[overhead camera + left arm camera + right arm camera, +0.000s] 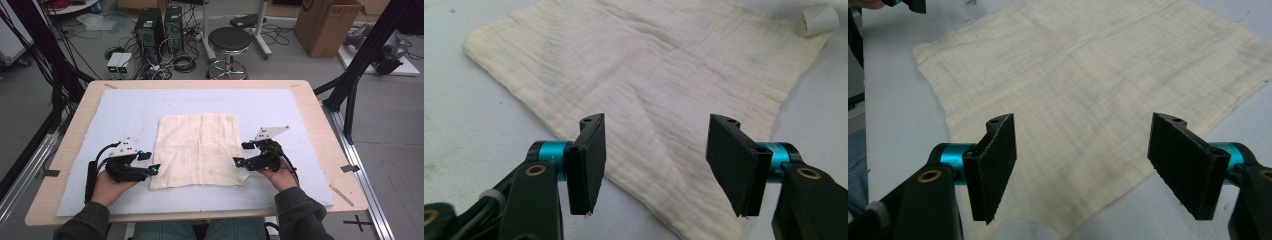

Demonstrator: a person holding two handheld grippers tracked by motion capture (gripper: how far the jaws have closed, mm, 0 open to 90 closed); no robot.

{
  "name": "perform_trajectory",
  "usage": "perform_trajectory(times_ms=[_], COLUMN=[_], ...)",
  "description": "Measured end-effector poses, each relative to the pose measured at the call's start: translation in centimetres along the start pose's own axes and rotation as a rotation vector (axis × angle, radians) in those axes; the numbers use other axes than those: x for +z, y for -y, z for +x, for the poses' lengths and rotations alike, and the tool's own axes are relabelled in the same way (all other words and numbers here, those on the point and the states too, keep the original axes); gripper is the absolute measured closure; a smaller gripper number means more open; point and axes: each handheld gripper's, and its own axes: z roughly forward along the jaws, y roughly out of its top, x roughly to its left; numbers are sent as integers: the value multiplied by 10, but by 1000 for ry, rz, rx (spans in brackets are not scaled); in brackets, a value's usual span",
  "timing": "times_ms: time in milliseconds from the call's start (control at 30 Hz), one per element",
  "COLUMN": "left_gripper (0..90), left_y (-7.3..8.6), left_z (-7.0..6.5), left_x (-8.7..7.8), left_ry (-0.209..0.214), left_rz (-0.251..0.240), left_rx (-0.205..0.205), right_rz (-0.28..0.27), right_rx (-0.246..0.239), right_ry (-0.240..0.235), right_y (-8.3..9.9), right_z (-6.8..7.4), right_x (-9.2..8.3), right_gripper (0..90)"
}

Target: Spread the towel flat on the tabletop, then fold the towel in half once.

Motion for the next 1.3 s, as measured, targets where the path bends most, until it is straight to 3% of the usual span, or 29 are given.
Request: perform_trajectory(times_ms=[733,1000,1300], left_gripper=[413,413,435], left_y=[-18,-32,-46], left_z=[22,29,44], left_x=[2,5,17], left_ry=[-29,-45,-59], left_rz=[-43,-37,-41], left_rx=[-59,-49,-85], right_rz=[10,28,42], right_rx=[-13,-25,-17], right_ry=[23,19,36], right_y=[-20,-32,-47], right_z=[-10,-12,-26], right_x=[6,15,24], right_gripper=[271,277,294])
